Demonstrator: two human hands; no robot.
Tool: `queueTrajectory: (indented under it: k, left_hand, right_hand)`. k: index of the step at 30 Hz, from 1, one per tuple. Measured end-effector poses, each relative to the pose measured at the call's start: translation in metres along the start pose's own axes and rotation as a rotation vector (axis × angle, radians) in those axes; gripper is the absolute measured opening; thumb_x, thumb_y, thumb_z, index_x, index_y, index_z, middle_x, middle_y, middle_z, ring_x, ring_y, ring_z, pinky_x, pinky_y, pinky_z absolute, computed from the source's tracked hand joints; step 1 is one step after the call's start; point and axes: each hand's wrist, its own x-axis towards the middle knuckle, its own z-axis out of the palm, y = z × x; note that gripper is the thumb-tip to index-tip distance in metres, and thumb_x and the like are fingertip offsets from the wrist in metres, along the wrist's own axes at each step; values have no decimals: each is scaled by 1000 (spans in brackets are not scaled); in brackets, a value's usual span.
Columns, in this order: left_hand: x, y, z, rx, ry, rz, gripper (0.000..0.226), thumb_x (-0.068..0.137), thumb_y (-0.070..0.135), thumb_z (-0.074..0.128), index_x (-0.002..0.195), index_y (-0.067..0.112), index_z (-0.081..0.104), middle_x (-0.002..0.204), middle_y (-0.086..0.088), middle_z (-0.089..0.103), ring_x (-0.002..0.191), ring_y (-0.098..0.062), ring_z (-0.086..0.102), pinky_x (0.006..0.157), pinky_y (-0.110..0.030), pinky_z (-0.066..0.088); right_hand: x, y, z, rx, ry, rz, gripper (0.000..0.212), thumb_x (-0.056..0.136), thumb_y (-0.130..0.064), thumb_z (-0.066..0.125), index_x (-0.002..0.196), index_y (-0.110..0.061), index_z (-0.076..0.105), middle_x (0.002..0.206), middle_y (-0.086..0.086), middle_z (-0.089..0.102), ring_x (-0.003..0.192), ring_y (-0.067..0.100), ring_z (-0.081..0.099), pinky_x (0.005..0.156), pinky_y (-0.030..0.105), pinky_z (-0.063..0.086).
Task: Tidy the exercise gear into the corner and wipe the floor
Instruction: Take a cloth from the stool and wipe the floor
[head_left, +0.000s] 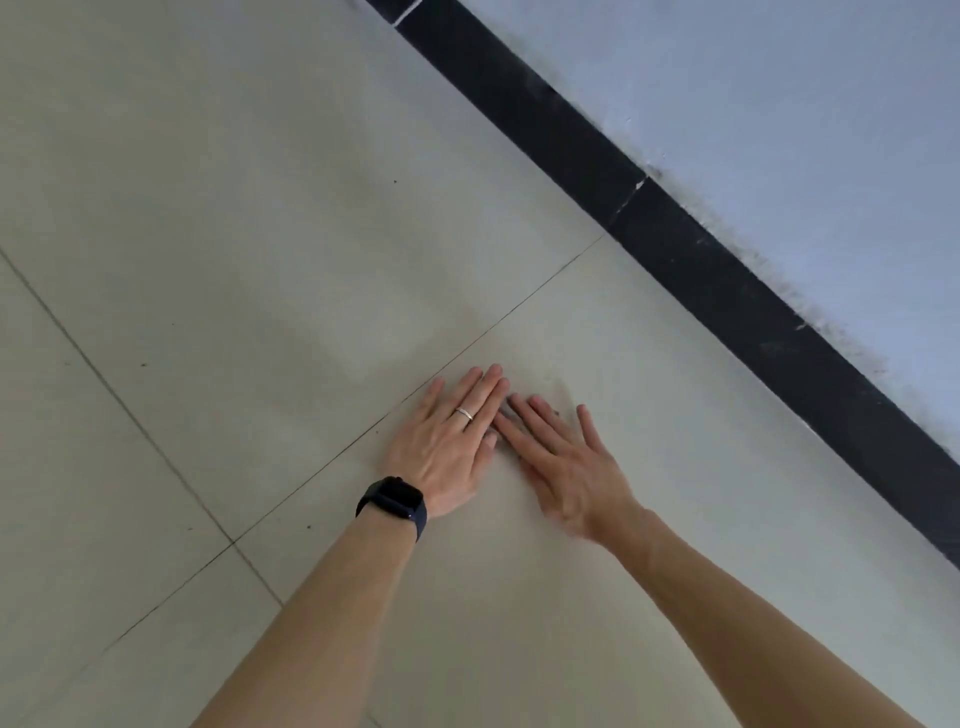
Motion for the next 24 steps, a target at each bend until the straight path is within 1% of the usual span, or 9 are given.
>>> queueTrajectory:
  k: [3,7,9,12,14,16,20,22,24]
  left_hand:
    - [9,-8,5,8,-9,14,63,102,40,21,160,20,6,167,3,5,154,-14,5,122,-40,13]
    - [16,-15,9,60,-33,31,59,103,38,16,160,24,10,167,3,5,154,-19,5,122,-42,12]
    - [16,-13,10,48,-36,28,58,103,37,17,159,24,12,167,3,6,154,-19,6,122,-43,13]
    - [14,-8,8,37,-49,18,59,102,36,20,159,24,14,167,3,7,154,-19,7,122,-44,14]
    - [16,-7,6,45,-43,26,59,102,36,22,159,24,15,167,3,8,154,-20,8,122,-44,15]
    - [18,-10,4,70,-44,25,60,101,36,22,159,23,15,167,3,8,154,-21,10,122,-44,14]
    - [17,-10,7,77,-30,11,60,100,36,23,159,23,16,167,2,10,153,-21,13,122,-44,14]
    - [18,-9,7,76,-27,8,61,100,36,23,159,23,17,167,2,11,153,-21,12,122,-45,14]
    - [16,-9,7,78,-36,12,61,100,36,22,159,23,16,167,2,10,153,-21,11,122,-45,14]
  right_hand:
    - [30,51,-12,24,73,295,57,106,-36,14,155,-41,-15,163,-17,-19,151,8,-17,123,55,-2]
    - [72,75,-28,245,201,719,59,106,-31,19,158,-32,-8,167,-7,-11,153,17,-10,121,58,-5]
    - [76,59,-24,264,227,685,59,106,-29,21,159,-32,-5,167,-7,-9,154,18,-10,120,56,-5]
    - [56,36,-14,114,131,234,59,106,-32,25,158,-35,-2,167,-10,-9,153,15,-14,122,53,-5]
    - [62,64,-24,41,76,77,59,106,-36,23,158,-36,-5,166,-12,-10,152,12,-15,123,55,-2]
    - [83,102,-36,13,70,179,58,106,-36,19,157,-37,-8,166,-12,-12,152,11,-14,123,55,-1]
    - [123,136,-53,196,285,726,59,106,-27,25,160,-20,4,168,4,5,154,26,3,121,59,12]
    - [135,107,-45,188,355,708,59,105,-29,27,159,-12,11,166,11,12,153,31,11,121,56,17]
    - [139,77,-42,157,295,512,59,106,-35,22,159,-14,10,167,8,9,154,26,8,124,49,9]
